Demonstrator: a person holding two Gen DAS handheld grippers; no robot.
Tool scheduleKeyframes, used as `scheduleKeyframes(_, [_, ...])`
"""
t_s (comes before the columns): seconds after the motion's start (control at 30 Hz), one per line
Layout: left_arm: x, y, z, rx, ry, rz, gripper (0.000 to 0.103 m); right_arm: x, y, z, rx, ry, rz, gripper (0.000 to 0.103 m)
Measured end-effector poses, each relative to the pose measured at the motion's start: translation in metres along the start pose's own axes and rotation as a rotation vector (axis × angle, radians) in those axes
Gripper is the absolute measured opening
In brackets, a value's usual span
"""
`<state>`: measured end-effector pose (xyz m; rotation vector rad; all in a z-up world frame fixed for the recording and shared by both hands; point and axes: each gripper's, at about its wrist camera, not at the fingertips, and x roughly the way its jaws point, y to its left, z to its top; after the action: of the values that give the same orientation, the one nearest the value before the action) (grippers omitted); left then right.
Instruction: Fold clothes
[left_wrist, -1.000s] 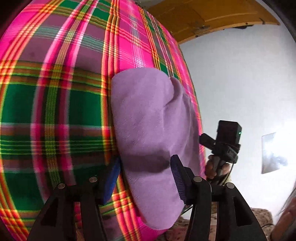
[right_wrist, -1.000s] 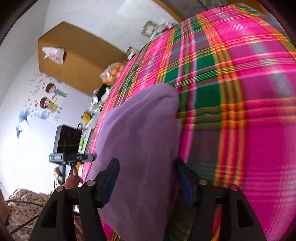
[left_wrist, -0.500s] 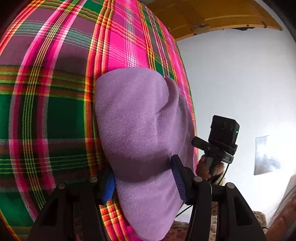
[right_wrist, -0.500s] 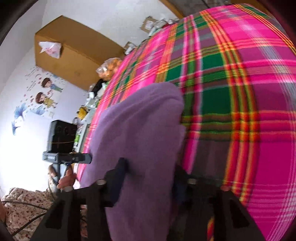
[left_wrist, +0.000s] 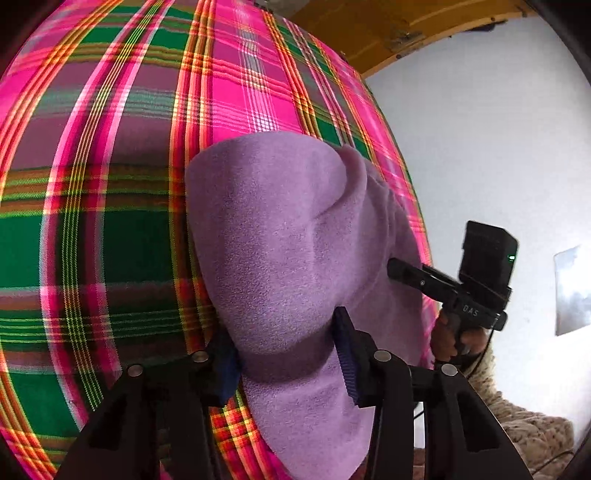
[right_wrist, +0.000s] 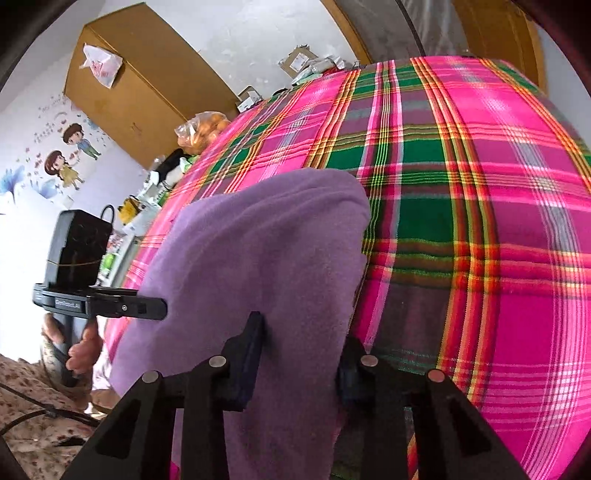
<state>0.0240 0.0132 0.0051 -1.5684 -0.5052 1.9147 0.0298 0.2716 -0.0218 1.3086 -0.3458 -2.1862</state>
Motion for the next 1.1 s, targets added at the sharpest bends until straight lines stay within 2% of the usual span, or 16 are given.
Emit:
scheduleKeyframes(0.33, [0.005,-0.018,-0.007,0.051,-0.046,0.110,0.043,0.000,0.022,-0.006,-0.089,-0.034,-0.174,0.032])
scheduleKeyframes(0.53, [0.007,-0.029,-0.011,0.090,-0.072,0.176,0.043,0.005,0.044,-0.012,-0.168,-0.061,-0.310,0.032])
scheduleKeyframes(0.67, [0.007,-0.030,-0.013,0.115,-0.092,0.216,0.043,0.003,0.048,-0.017,-0.158,-0.084,-0.350,0.030])
scheduleKeyframes(0.83, [0.008,-0.037,-0.018,0.145,-0.125,0.269,0.043,0.004,0.069,-0.022,-0.193,-0.124,-0.464,0.022])
scheduleKeyframes(1.1, [-0.004,-0.044,-0.020,0.167,-0.161,0.261,0.039,-0.009,0.087,-0.019,-0.178,-0.162,-0.482,0.020])
